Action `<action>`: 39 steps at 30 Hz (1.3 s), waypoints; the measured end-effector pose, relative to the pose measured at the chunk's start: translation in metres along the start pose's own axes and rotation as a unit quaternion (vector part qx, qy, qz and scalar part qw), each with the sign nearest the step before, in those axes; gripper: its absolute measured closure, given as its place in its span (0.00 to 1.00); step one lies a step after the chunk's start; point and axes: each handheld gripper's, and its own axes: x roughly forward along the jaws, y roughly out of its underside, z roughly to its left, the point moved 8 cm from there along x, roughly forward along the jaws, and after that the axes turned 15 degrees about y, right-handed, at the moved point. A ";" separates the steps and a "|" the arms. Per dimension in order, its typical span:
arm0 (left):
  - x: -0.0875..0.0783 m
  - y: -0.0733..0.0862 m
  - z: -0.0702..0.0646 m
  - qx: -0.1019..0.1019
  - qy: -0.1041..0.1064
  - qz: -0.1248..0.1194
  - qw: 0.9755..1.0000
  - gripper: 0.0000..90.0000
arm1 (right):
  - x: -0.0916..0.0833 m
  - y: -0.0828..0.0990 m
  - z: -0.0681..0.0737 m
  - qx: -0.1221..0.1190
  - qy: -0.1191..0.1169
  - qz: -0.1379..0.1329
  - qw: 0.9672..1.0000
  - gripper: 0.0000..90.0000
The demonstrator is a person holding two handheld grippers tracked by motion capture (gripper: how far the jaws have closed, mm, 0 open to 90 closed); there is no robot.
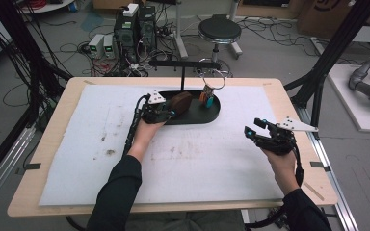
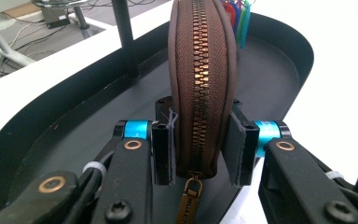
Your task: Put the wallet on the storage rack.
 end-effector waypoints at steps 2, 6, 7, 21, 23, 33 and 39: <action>0.001 0.001 0.001 -0.002 -0.002 0.002 1.000 0.75 | 0.000 0.000 0.000 -0.001 -0.001 0.001 1.000 0.43; 0.000 0.005 0.005 -0.016 -0.006 0.006 1.000 0.74 | 0.000 0.001 0.001 -0.006 -0.003 0.003 1.000 0.43; 0.000 0.006 0.006 -0.020 -0.005 0.007 1.000 0.74 | 0.000 0.001 0.001 -0.006 -0.003 0.003 1.000 0.43; -0.003 0.009 0.011 -0.024 -0.019 0.010 0.999 0.69 | 0.005 0.002 0.001 -0.006 -0.002 0.008 1.000 0.44; -0.003 0.008 0.011 -0.025 -0.021 0.009 0.999 0.67 | 0.005 0.002 0.002 -0.007 -0.002 0.007 1.000 0.44; -0.008 0.009 0.013 -0.044 -0.049 0.026 0.997 0.47 | 0.005 0.002 0.002 -0.007 -0.005 0.006 1.000 0.44; -0.032 0.006 0.015 -0.059 -0.085 0.027 0.994 0.37 | 0.005 0.002 -0.001 -0.004 -0.004 0.006 1.000 0.44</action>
